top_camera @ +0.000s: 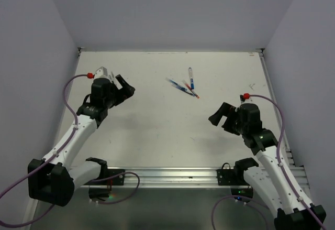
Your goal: Open the pen caps
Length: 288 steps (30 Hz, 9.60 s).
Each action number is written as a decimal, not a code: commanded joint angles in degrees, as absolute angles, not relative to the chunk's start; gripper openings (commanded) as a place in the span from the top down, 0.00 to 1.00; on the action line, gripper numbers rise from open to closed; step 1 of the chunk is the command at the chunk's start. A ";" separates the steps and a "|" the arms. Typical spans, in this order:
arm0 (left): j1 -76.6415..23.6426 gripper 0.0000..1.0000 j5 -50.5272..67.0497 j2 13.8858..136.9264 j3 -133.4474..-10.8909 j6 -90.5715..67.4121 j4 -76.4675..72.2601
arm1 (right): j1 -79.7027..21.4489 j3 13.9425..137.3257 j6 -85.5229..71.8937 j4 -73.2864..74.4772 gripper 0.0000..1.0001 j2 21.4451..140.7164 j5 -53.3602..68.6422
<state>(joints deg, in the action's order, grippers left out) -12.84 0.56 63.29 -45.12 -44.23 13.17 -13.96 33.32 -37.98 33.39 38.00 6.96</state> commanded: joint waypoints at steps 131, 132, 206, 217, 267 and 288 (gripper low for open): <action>-39.73 1.00 18.81 83.94 -43.51 -38.50 -21.62 | -28.56 43.77 -46.84 -14.58 0.46 79.89 14.33; -39.90 1.00 18.72 83.76 -43.42 -38.50 -21.62 | -29.43 44.03 -47.02 -15.02 0.48 81.02 14.33; -41.57 1.00 22.06 72.43 -22.94 -40.61 -32.09 | -19.60 60.03 -50.18 -7.38 1.00 82.88 15.46; -38.32 1.00 -9.13 68.74 -33.84 -43.32 5.96 | -33.29 57.94 -40.78 4.65 1.00 85.52 12.66; -29.53 0.62 -16.87 63.38 -21.87 -52.12 14.58 | -41.13 53.08 -34.63 8.17 0.18 97.21 6.59; -12.49 0.29 -20.92 87.09 -67.14 -31.38 23.38 | -41.31 59.48 -26.47 29.66 0.02 80.41 -11.94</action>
<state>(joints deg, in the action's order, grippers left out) -15.35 -19.99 83.44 -63.00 -37.15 24.01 -41.30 57.89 -30.35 22.48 81.41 -5.23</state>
